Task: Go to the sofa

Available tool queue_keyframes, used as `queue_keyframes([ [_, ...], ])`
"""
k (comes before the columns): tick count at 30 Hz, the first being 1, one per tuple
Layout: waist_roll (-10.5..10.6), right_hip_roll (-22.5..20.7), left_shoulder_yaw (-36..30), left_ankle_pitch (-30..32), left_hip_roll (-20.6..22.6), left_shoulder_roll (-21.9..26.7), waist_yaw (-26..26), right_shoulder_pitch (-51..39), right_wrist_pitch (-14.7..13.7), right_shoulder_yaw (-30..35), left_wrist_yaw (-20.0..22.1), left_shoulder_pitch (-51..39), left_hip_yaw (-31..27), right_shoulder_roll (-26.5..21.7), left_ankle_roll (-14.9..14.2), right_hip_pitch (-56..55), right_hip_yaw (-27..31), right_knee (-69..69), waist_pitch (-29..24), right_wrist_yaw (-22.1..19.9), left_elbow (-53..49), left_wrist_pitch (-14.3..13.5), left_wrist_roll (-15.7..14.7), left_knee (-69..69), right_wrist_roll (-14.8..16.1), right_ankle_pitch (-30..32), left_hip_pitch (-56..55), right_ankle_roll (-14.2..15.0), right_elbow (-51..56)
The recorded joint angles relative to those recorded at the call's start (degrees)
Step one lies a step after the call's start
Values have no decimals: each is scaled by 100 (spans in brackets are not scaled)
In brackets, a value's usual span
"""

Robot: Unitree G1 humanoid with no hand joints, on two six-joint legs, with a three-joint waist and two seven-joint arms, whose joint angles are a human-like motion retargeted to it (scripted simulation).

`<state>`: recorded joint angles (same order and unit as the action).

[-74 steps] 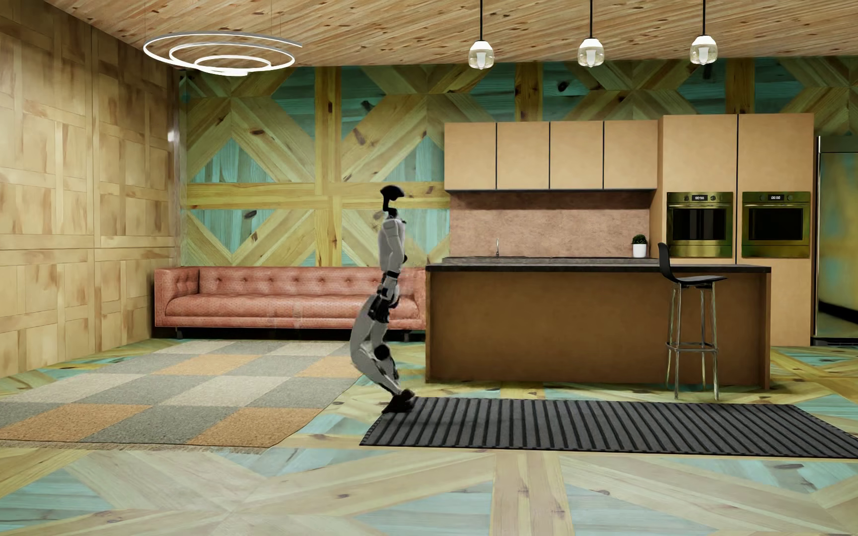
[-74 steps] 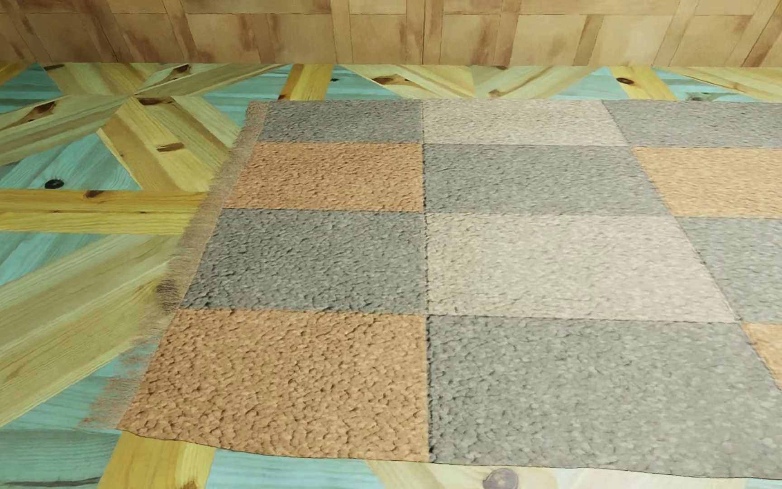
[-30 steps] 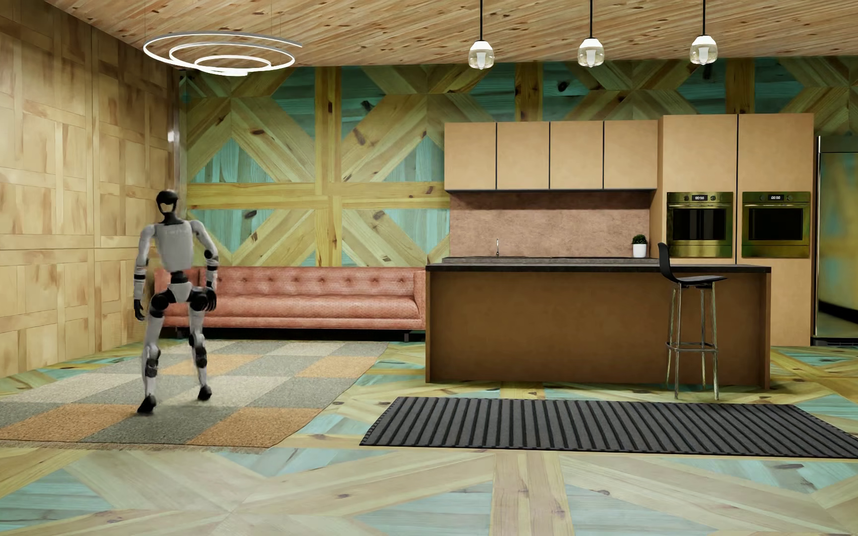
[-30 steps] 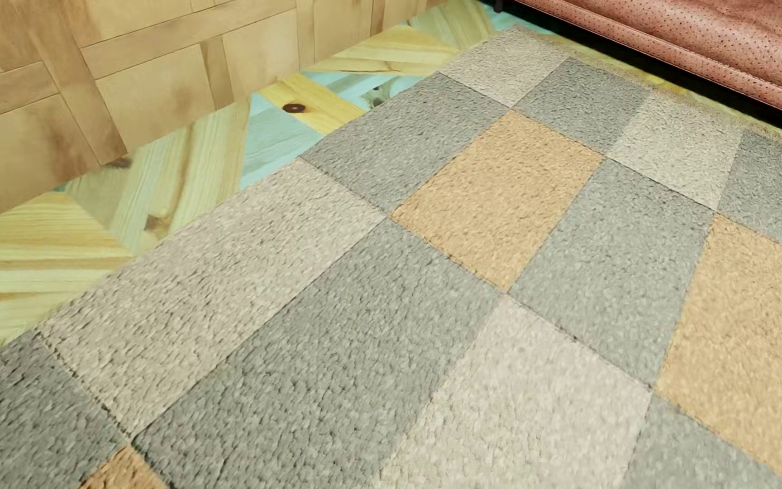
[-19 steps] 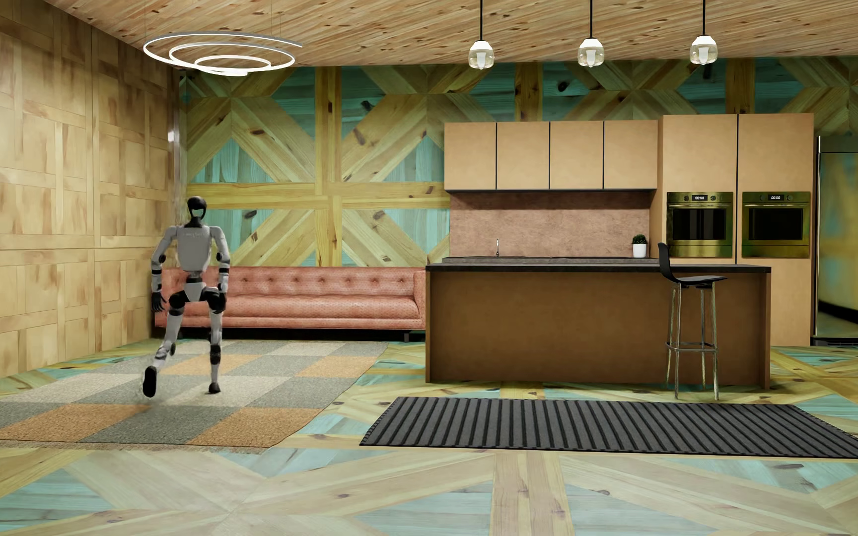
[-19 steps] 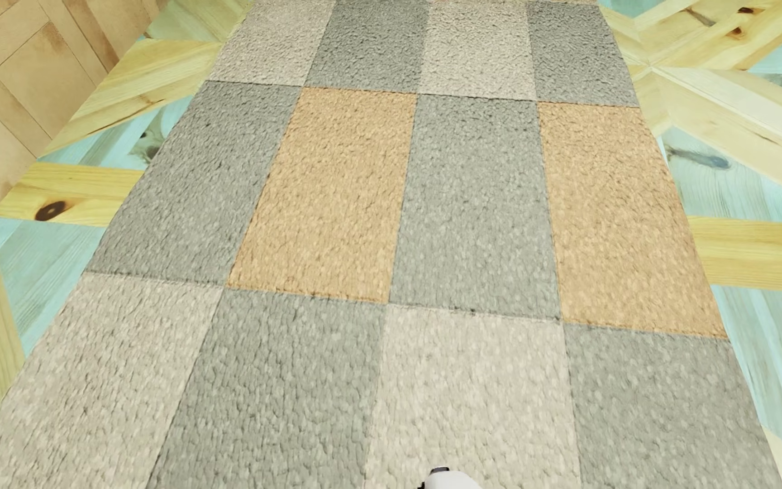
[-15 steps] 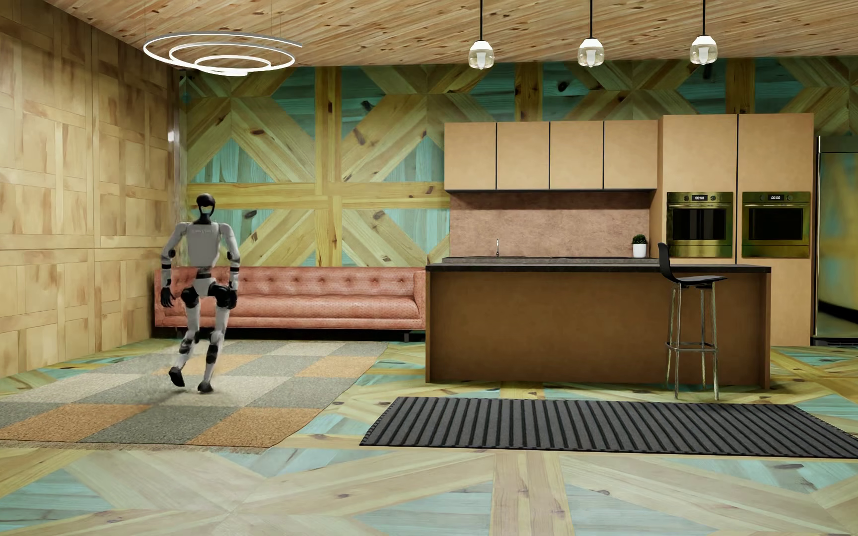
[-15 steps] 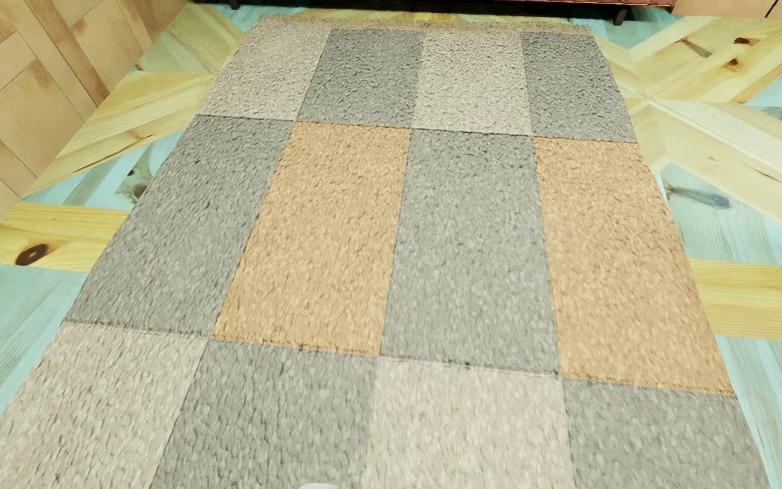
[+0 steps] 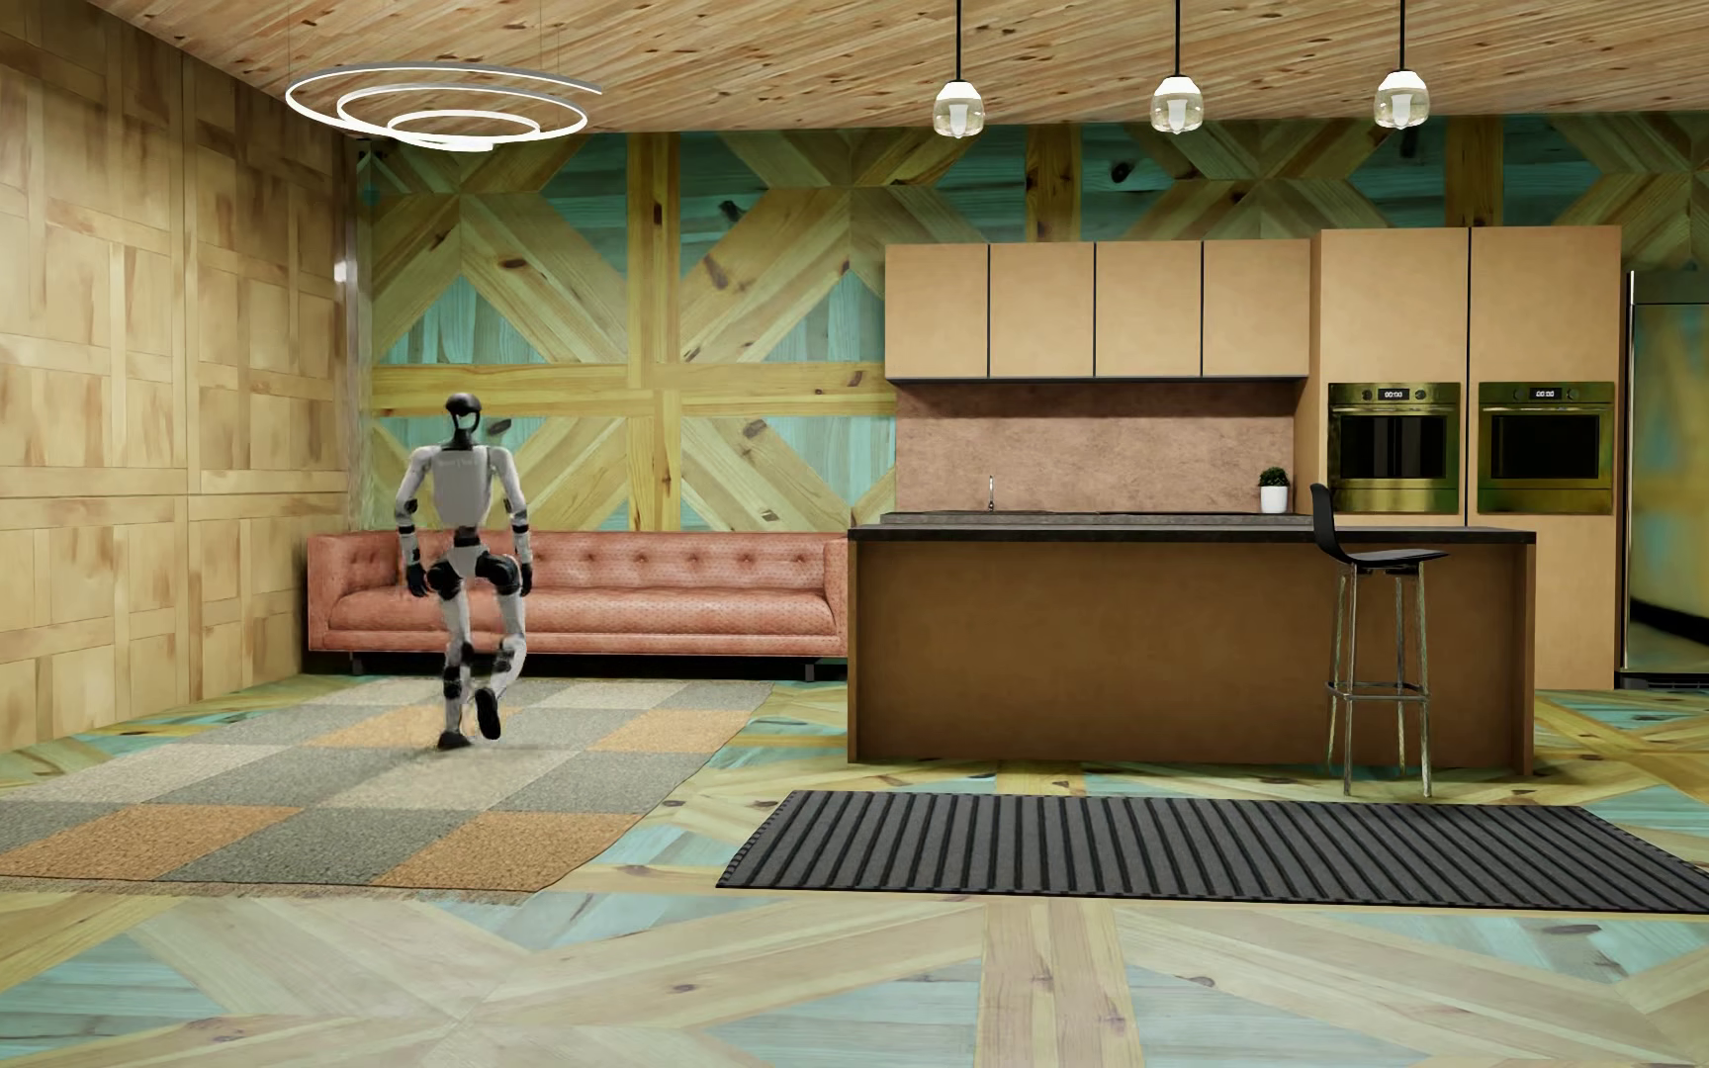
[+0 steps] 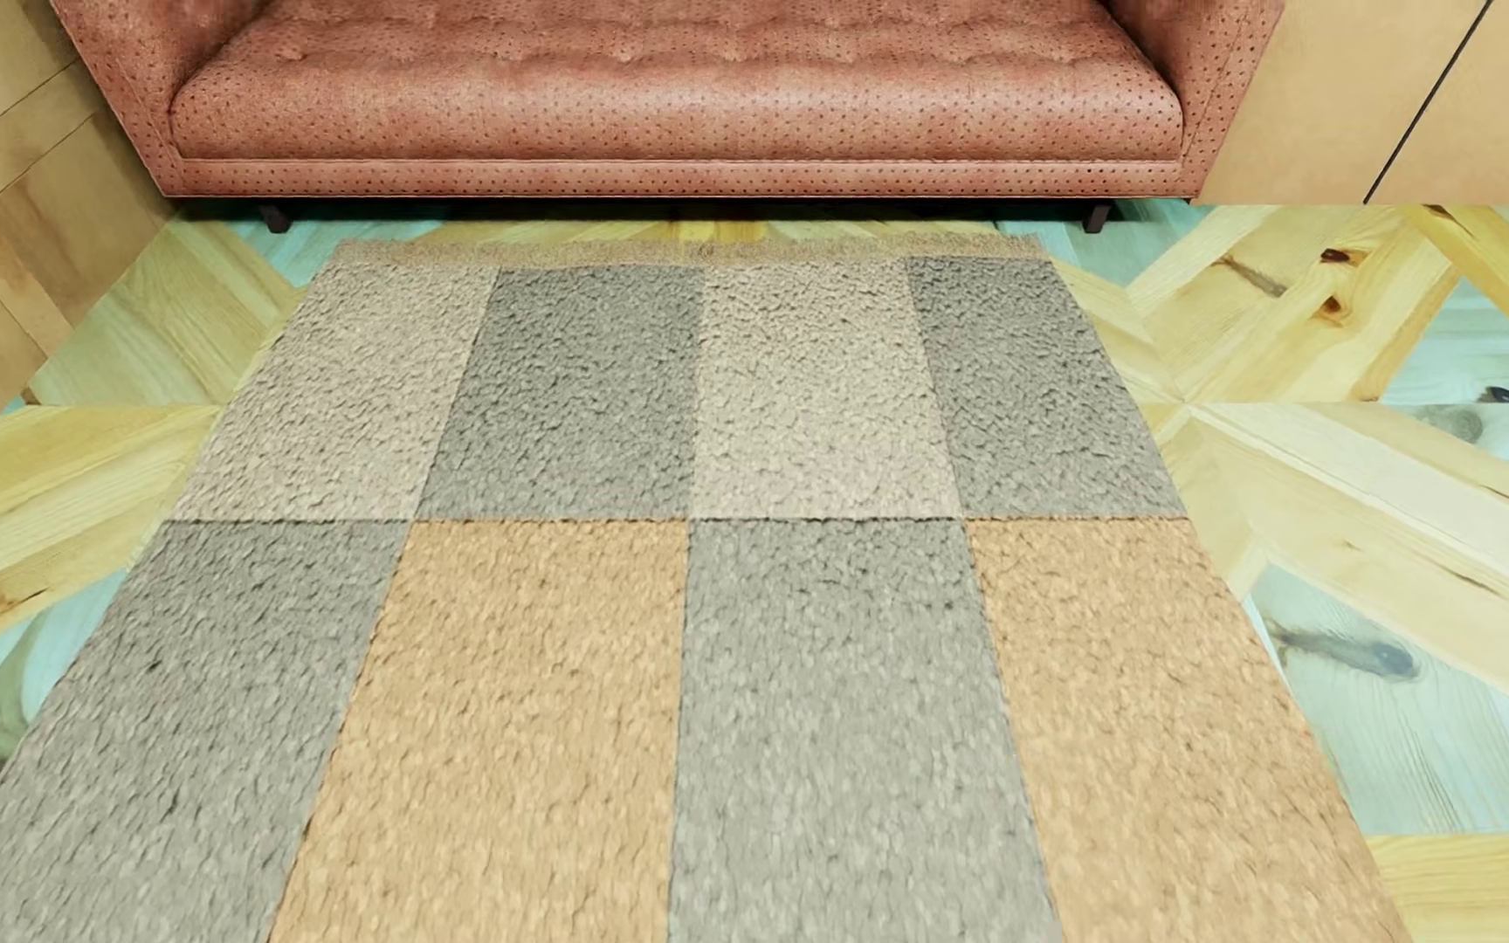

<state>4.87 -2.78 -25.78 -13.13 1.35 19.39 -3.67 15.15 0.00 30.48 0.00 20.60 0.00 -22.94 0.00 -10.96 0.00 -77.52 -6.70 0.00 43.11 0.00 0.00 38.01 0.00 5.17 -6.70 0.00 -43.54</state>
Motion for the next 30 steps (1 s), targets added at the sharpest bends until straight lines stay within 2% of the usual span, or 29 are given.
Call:
queue_keyframes([
  [1,-2,-101,235,-25,-23,25,247,-5,0,541,0,-166,0,204,0,-396,0,934,-30,0,-381,0,0,-320,0,425,550,0,-959],
  [2,69,-165,463,-63,-88,17,507,302,0,910,0,-332,0,82,0,-722,0,2147,-27,0,-851,0,0,-608,0,963,1074,0,-918],
  [3,86,-170,479,-188,-152,33,721,540,0,1123,0,-493,0,77,0,-982,0,3383,15,0,-1207,0,0,-836,0,1189,1516,0,-1081],
  [4,22,-103,647,-384,-191,105,906,731,0,1260,0,-706,0,108,0,-1098,0,4508,49,0,-1524,0,0,-939,0,380,1912,0,-1221],
  [5,-31,-25,723,-612,-243,179,1096,906,0,1470,0,-888,0,97,0,-1249,0,5131,104,0,-1755,0,0,-955,0,-1358,2168,0,-1270],
  [6,-64,59,868,-825,-354,221,1272,1058,0,1554,0,-1010,0,113,0,-1408,0,4987,148,0,-1881,0,0,-890,0,-2506,2358,0,-1327],
  [7,-58,35,983,-809,-474,228,1476,1174,0,1682,0,-1069,0,126,0,-1548,0,5022,125,0,-1891,0,0,-756,0,-2536,2543,0,-1388],
  [8,4,-67,1097,-540,-618,172,1590,1249,0,1775,0,-1052,0,127,0,-1662,0,4904,95,0,-1708,0,0,-605,0,-1502,2800,0,-1481],
  [9,85,-240,1164,176,-712,95,1550,1273,0,1847,0,-956,0,152,0,-1872,0,4653,207,0,-1479,0,0,-248,0,-1,2777,0,-1554],
  [10,281,-511,1078,1315,-987,-46,1453,1207,0,2001,0,-843,0,153,0,-1898,0,4177,234,0,-997,0,0,669,0,750,2531,0,-1655],
  [11,314,-686,915,2273,-1072,-150,1310,1102,0,1958,0,-712,0,133,0,-1587,0,3854,162,0,-434,0,0,1648,0,737,2272,0,-1644],
  [12,247,-836,618,2200,-1067,-97,1174,883,0,1871,0,-638,0,203,0,-1239,0,3814,105,0,37,0,0,2871,0,591,1596,0,-1540],
  [13,267,-959,265,1286,-1154,-167,910,711,0,1682,0,-669,0,131,0,-677,0,3964,-20,0,526,0,0,3843,0,301,1020,0,-1247],
  [14,127,-962,62,408,-1069,-145,458,497,0,1492,0,-551,0,133,0,-146,0,4100,-27,0,892,0,0,4294,0,-4,532,0,-1000],
  [15,14,-919,-124,-13,-1024,-125,76,221,0,1382,0,-357,0,103,0,378,0,4287,-16,0,1167,0,0,4282,0,-310,80,0,-769],
  [16,-81,-822,-175,-177,-954,-96,-283,-23,0,1099,0,-117,0,33,0,854,0,4515,3,0,1273,0,0,3852,0,-695,-368,0,-369],
  [18,-222,-570,-294,41,-909,22,-824,-475,0,420,0,379,0,-83,0,1763,0,4936,76,0,1383,0,0,1984,0,-1435,-854,0,310],
  [19,-192,-564,-283,483,-992,68,-952,-714,0,94,0,584,0,-115,0,2289,0,5221,107,0,1373,0,0,855,0,-1854,-958,0,519],
  [20,-165,-542,-310,1202,-1029,101,-1124,-959,0,-363,0,678,0,-123,0,2466,0,5286,211,0,1391,0,0,-241,0,-2172,-1165,0,733],
  [21,-174,-450,-335,3184,-1060,125,-1248,-1178,0,-662,0,742,0,-152,0,2630,0,5278,309,0,1391,0,0,-607,0,-2391,-1299,0,919],
  [22,-176,-337,-349,4360,-1077,113,-1417,-1331,0,-921,0,751,0,-190,0,2672,0,5177,365,0,1470,0,0,-3144,0,-2465,-1440,0,1129],
  [23,-158,-340,-141,4358,-1056,63,-1400,-1415,0,-951,0,802,0,-192,0,2920,0,5131,429,0,1576,0,0,-945,0,-2395,-1716,0,1150],
  [24,-197,-154,-55,2838,-926,16,-1514,-1333,0,-1065,0,786,0,-183,0,3050,0,4865,429,0,1644,0,0,-526,0,-2153,-1749,0,1251],
  [25,-211,-128,-3,1969,-759,20,-1558,-1086,0,-1298,0,814,0,-69,0,3023,0,4328,523,0,1684,0,0,-216,0,-1660,-1685,0,1348],
  [26,-290,143,8,1189,-383,-18,-1404,-858,0,-1256,0,838,0,21,0,2856,0,3469,584,0,1795,0,0,172,0,-912,-1706,0,1178],
  [27,-392,369,46,716,-276,-29,-1388,-732,0,-976,0,758,0,103,0,2503,0,2338,500,0,1817,0,0,440,0,-254,-1314,0,843],
  [28,-383,367,199,402,-287,-53,-1289,-595,0,-1074,0,655,0,340,0,2124,0,1122,319,0,1532,0,0,635,0,103,-794,0,422],
  [29,-351,304,294,220,-218,-67,-1123,-644,0,-687,0,401,0,407,0,1602,0,106,230,0,1587,0,0,603,0,107,-494,0,-154],
  [30,-320,368,225,220,-60,-20,-741,-652,0,314,0,132,0,257,0,1125,0,-358,148,0,1103,0,0,398,0,127,-241,0,-427],
])
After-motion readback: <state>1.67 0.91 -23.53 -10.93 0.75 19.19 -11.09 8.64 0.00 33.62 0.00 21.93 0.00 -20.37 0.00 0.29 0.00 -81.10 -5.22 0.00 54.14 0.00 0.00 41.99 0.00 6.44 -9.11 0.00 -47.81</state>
